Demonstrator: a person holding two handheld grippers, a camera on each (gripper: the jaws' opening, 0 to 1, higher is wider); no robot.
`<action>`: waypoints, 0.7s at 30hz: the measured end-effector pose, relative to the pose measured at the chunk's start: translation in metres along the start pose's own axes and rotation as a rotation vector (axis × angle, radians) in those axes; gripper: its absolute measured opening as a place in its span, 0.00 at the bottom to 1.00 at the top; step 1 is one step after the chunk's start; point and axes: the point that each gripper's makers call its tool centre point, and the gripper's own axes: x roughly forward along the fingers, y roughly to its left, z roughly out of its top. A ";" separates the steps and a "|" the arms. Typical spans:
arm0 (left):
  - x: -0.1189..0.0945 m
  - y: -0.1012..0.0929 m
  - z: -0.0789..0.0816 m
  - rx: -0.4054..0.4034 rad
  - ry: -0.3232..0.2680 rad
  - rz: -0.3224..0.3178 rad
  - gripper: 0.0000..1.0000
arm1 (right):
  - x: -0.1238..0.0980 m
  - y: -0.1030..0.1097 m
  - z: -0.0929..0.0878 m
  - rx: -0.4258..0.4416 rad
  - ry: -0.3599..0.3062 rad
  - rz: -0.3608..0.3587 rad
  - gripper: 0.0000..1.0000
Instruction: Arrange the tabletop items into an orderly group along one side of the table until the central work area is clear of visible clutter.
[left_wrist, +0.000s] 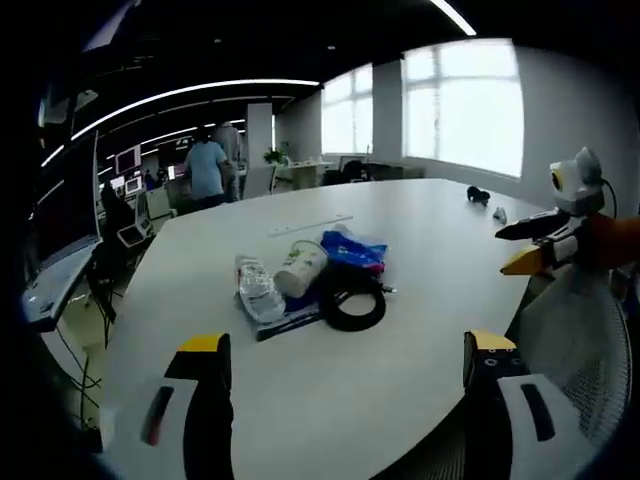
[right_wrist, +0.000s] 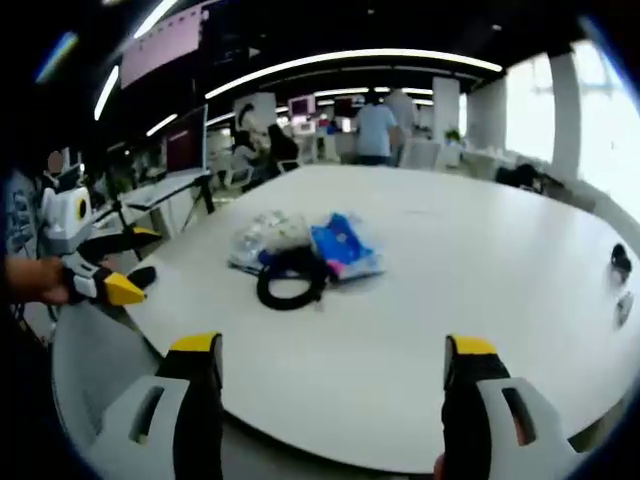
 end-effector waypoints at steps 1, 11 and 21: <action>0.001 0.001 0.000 0.002 0.002 0.003 0.96 | 0.000 0.000 0.000 0.002 0.001 0.001 0.89; 0.002 0.009 -0.003 -0.004 0.014 0.041 0.96 | 0.002 0.006 -0.002 -0.012 0.014 0.034 0.88; 0.002 0.019 -0.003 0.008 0.007 0.095 0.96 | 0.005 0.014 -0.006 -0.019 0.037 0.079 0.88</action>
